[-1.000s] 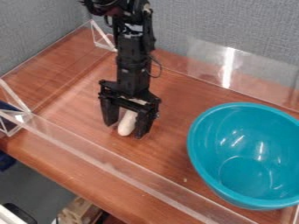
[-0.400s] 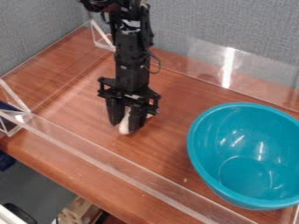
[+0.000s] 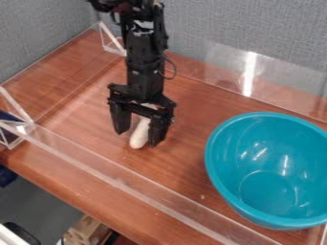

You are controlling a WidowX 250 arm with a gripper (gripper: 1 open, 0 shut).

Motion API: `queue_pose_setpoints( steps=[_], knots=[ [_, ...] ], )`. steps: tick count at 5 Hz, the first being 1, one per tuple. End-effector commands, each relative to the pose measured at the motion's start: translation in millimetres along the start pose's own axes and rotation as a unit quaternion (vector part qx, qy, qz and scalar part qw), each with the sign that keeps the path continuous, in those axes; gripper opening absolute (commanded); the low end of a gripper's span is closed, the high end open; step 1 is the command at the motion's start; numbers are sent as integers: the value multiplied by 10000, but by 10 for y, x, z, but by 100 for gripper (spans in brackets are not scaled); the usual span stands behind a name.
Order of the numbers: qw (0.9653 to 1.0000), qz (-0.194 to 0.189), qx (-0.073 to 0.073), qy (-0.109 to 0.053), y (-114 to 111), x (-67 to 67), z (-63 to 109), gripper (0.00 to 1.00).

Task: Put the mushroom in the blue bowl

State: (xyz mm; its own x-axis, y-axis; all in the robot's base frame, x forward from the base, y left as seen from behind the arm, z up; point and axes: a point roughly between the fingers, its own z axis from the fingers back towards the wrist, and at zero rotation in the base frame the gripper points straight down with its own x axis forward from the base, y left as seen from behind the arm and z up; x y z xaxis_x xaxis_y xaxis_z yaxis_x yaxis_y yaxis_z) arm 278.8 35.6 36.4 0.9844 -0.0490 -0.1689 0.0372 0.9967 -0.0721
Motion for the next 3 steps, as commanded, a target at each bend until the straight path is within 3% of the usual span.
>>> queue_pose_setpoints(
  steps=[1, 3],
  knots=[
    [9991, -6, 61, -428, 64, 100, 219, 100],
    [9993, -37, 51, -382, 97, 145, 157, 100]
  ],
)
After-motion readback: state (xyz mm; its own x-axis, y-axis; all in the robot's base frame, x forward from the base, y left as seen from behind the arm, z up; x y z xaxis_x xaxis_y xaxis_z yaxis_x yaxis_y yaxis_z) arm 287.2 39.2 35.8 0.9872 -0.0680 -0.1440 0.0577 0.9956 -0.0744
